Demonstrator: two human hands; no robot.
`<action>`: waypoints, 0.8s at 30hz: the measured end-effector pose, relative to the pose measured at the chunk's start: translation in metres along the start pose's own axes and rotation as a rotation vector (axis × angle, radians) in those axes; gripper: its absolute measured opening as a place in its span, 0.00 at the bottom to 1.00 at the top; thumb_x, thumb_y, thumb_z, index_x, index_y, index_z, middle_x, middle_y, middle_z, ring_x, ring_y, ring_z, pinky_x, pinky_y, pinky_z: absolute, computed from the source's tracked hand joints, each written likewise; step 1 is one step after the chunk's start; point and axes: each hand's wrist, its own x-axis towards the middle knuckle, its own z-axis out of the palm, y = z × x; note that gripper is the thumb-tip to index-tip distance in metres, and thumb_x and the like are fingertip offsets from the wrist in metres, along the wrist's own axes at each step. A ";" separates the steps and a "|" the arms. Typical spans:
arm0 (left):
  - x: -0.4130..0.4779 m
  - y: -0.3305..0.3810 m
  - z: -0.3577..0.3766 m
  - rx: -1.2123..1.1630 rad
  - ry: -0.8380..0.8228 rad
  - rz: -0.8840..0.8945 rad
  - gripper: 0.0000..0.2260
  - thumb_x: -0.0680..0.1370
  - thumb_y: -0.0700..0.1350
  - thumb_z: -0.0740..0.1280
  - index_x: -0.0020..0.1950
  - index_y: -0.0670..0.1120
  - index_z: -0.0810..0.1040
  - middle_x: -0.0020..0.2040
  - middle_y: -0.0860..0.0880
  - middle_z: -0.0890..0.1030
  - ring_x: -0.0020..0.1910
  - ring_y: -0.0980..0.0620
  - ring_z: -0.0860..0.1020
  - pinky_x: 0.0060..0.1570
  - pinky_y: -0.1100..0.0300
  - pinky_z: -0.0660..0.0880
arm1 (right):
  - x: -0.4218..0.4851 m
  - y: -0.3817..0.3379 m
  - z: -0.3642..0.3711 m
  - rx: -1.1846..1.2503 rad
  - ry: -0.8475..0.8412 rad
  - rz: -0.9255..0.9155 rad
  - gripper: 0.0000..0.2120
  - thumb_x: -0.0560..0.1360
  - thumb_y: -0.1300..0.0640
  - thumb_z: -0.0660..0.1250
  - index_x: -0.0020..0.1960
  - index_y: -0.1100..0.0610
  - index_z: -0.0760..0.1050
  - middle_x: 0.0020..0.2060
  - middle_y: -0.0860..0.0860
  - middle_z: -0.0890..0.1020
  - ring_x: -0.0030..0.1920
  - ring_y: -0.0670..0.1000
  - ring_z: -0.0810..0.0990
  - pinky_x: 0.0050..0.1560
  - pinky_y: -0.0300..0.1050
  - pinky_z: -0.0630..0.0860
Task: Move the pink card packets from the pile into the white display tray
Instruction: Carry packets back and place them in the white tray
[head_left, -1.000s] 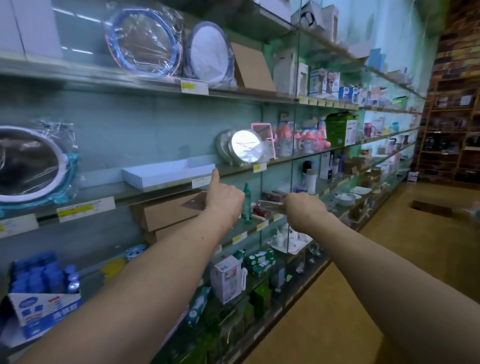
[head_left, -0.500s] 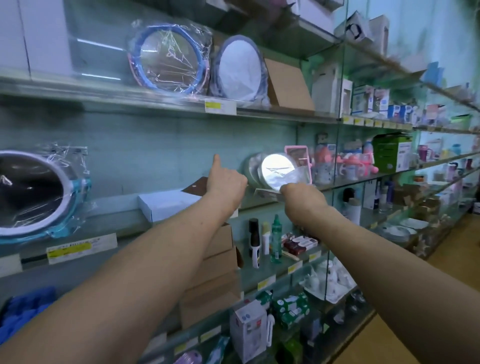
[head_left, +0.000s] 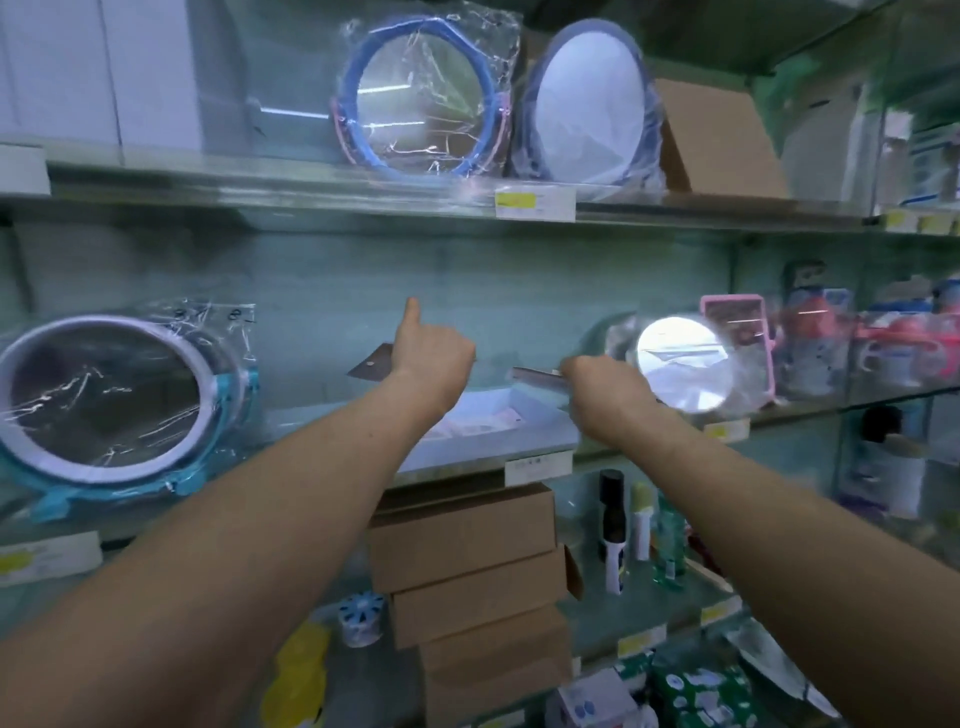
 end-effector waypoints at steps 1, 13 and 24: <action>0.003 -0.002 0.005 0.007 -0.012 -0.006 0.08 0.78 0.37 0.59 0.42 0.49 0.69 0.35 0.51 0.71 0.46 0.48 0.79 0.73 0.48 0.47 | 0.009 -0.001 0.007 0.021 0.001 -0.018 0.14 0.74 0.69 0.56 0.57 0.60 0.72 0.54 0.58 0.79 0.53 0.59 0.79 0.44 0.45 0.70; 0.056 -0.004 0.049 -0.270 -0.091 -0.364 0.07 0.75 0.37 0.60 0.47 0.47 0.74 0.48 0.44 0.80 0.53 0.43 0.78 0.60 0.54 0.65 | 0.107 0.011 0.068 0.213 0.007 -0.235 0.14 0.73 0.69 0.56 0.55 0.59 0.72 0.51 0.58 0.80 0.47 0.59 0.76 0.40 0.44 0.66; 0.064 -0.013 0.085 -0.915 -0.087 -0.834 0.14 0.75 0.35 0.58 0.29 0.42 0.69 0.20 0.49 0.75 0.26 0.48 0.77 0.25 0.67 0.70 | 0.140 0.002 0.106 0.444 0.027 -0.349 0.12 0.73 0.69 0.56 0.53 0.59 0.71 0.52 0.61 0.79 0.52 0.63 0.77 0.40 0.45 0.65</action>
